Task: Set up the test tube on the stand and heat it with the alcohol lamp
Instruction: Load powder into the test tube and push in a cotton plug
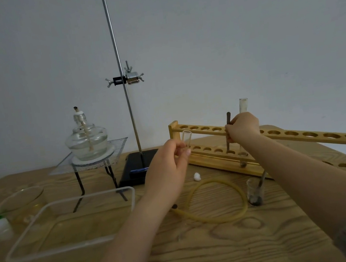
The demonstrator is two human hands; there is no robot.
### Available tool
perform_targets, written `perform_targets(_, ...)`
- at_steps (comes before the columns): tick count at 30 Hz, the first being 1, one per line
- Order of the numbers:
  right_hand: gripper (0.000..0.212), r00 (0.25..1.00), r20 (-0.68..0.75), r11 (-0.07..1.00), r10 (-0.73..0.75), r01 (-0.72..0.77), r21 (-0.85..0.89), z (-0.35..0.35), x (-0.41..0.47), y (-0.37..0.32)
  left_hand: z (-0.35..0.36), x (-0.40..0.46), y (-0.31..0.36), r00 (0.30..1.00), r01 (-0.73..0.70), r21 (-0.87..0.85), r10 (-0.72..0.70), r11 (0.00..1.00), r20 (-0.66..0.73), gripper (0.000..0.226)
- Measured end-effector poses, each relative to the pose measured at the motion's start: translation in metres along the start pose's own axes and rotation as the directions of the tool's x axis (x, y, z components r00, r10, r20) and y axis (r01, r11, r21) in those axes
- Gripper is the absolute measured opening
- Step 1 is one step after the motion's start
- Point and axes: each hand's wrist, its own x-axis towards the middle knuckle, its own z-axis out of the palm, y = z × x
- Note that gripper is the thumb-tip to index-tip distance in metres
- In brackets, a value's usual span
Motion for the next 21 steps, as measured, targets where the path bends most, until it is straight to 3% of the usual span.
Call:
perform_targets(6,0.017,0.984,-0.054,0.985,-0.169,0.17,0.013,-0.013,-0.009,-0.013,0.001,0.001,0.001,0.999,0.03,-0.006,-0.03,1.0,0.012,0.019)
perform_targets(13,0.021,0.909,-0.08,0.912,-0.41,0.41,-0.025,-0.015,-0.052,-0.028,0.001,-0.008,0.004,0.999,0.049,-0.026,-0.048,0.998,0.013,0.02)
perform_targets(16,0.01,0.936,0.006,0.927,-0.352,0.347,0.14,-0.004,-0.065,-0.018,0.003,-0.013,0.002,0.999,0.049,-0.035,-0.049,0.998,0.005,0.023)
perform_targets(21,0.008,0.988,0.118,0.931,-0.1,0.051,0.361,0.022,-0.078,0.008,0.013,-0.021,-0.005,0.999,0.045,-0.021,-0.045,0.999,-0.03,0.029)
